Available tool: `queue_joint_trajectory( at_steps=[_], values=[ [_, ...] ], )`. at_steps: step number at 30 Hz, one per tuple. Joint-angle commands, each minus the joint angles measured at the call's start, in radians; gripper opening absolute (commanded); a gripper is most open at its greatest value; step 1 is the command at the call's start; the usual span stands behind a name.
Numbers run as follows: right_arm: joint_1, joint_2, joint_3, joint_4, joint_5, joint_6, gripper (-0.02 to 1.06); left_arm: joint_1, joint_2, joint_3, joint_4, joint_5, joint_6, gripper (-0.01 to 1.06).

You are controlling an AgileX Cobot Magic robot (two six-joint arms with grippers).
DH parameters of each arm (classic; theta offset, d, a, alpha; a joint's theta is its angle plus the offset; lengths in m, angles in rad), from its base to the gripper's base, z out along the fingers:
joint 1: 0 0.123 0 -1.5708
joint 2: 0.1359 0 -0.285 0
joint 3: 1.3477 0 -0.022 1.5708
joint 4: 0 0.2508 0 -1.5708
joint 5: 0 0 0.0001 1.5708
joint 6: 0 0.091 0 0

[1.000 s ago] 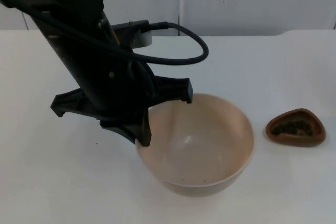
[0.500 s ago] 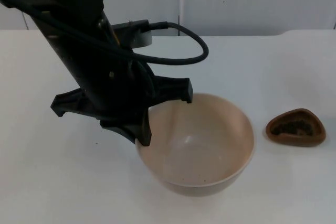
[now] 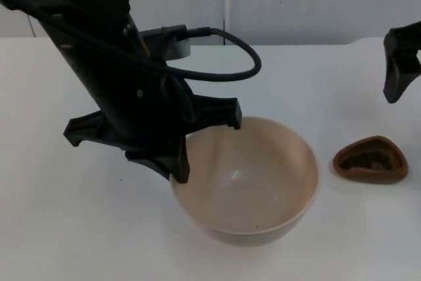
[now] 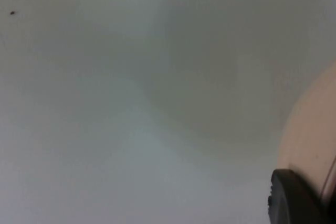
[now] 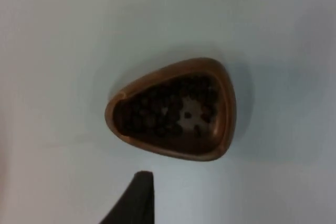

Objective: Pick up the bowl with the left hand and pour the coffee beans from the cup into the bowl with the right hand.

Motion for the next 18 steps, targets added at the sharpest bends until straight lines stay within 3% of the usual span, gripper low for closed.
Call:
queue_joint_trajectory(
  at_steps=[1,4,10,18],
  values=[
    [0.006,0.017,-0.009,-0.005,-0.017,0.002,1.05,-0.006,-0.012,0.004,-0.001,-0.001,-0.003,0.0],
    [0.006,0.04,-0.009,-0.015,-0.034,0.004,1.05,-0.006,-0.012,0.004,-0.001,-0.001,-0.003,0.0],
    [0.006,0.088,-0.009,-0.11,-0.062,0.108,1.05,-0.006,-0.012,0.004,-0.001,-0.001,-0.003,0.0],
    [0.006,0.169,-0.009,-0.12,-0.107,0.108,1.01,-0.006,-0.012,0.004,-0.001,-0.001,-0.003,0.0]
  ],
)
